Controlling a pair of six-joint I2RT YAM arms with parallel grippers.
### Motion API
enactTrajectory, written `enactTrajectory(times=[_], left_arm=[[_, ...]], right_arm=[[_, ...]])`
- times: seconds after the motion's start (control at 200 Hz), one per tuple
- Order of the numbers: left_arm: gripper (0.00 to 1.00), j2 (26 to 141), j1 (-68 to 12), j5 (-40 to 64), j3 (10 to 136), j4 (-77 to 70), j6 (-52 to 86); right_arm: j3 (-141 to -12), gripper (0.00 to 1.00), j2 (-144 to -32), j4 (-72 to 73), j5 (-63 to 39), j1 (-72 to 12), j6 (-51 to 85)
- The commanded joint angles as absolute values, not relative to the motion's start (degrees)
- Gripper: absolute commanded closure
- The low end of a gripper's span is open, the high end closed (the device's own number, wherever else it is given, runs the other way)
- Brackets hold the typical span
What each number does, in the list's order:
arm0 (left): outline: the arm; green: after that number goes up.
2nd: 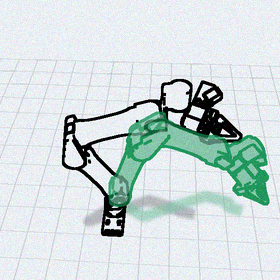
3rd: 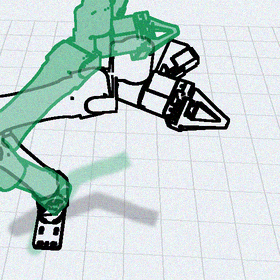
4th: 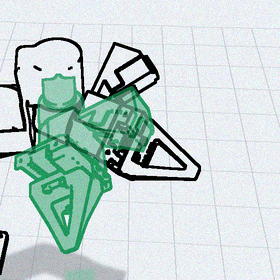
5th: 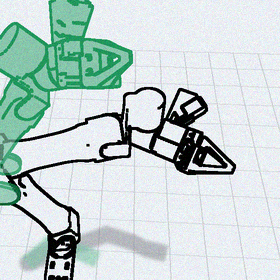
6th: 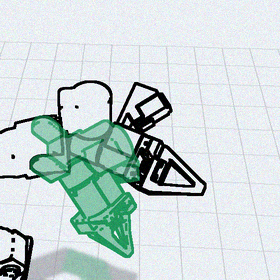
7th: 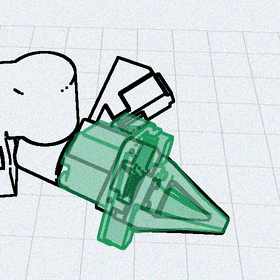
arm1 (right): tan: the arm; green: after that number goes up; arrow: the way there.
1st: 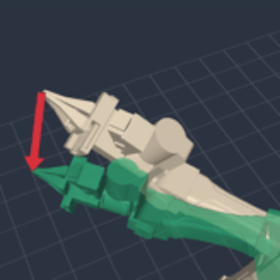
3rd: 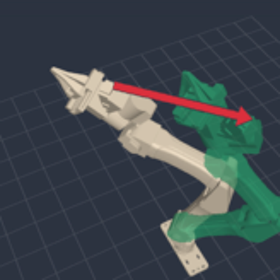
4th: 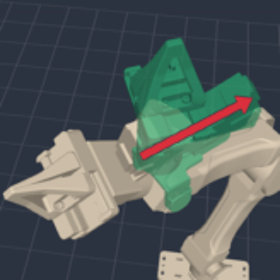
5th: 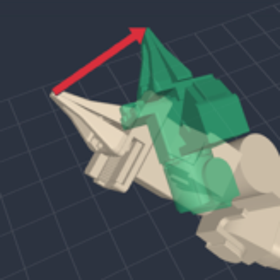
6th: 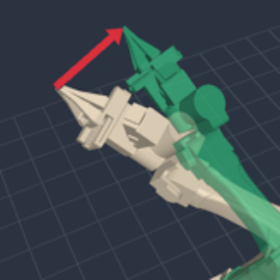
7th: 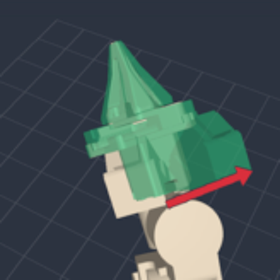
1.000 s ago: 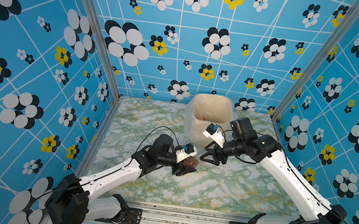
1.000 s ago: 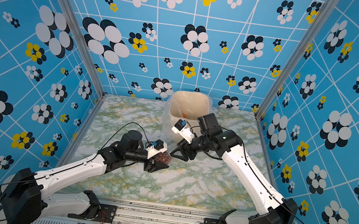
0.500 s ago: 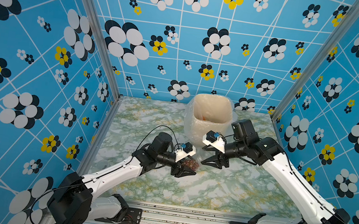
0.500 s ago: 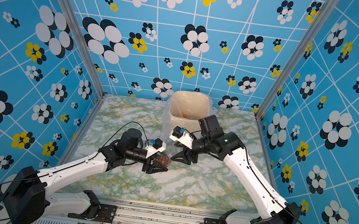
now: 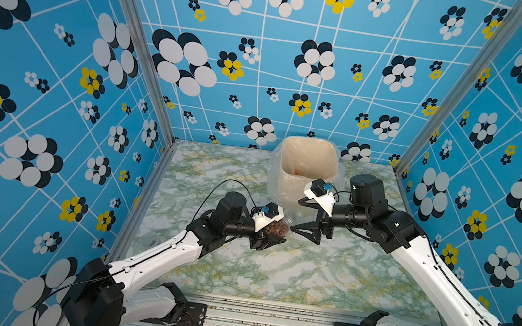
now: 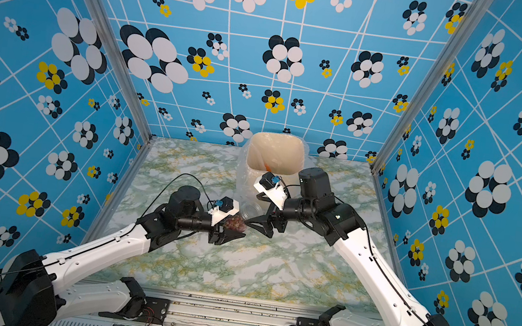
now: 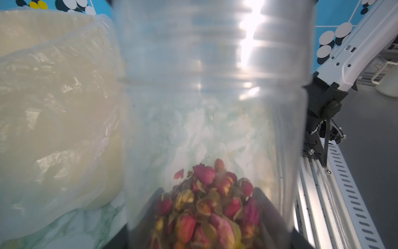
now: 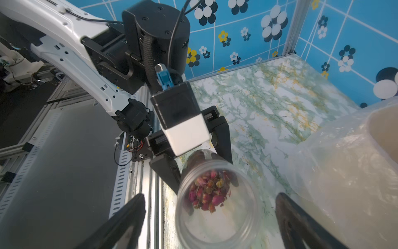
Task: Empty the moldy dried flower tea in the jars
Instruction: Unscrew the lid from the jar.
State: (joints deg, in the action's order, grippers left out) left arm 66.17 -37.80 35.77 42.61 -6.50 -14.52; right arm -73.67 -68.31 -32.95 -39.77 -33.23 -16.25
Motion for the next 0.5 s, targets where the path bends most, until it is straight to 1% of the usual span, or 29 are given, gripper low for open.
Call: enactTrajectory(times=[0.0,0.11,0.23,0.36,0.495], left_arm=[[0.77,64.69,-38.4,28.98,42.72,-8.66,-17.23],[0.77,64.31,-39.24,24.37,42.63,-8.55,-19.42],[0.77,64.29,-40.81,18.84,42.8,-8.18,-22.76],[0.78,64.55,-42.24,14.55,42.89,-8.5,-25.27],[0.78,64.38,-43.2,12.2,42.98,-8.87,-26.62]], right_arm=[[-72.22,0.01,-65.13,-26.16,-39.44,-33.05,-1.58],[-74.35,0.01,-64.88,-27.69,-32.25,-33.05,10.45],[-81.47,0.01,-69.07,-38.87,-26.32,-33.05,19.09],[-87.85,0.01,-74.06,-49.66,-25.26,-33.05,21.98],[-88.63,0.04,-76.08,-51.64,-26.83,-33.0,23.33]])
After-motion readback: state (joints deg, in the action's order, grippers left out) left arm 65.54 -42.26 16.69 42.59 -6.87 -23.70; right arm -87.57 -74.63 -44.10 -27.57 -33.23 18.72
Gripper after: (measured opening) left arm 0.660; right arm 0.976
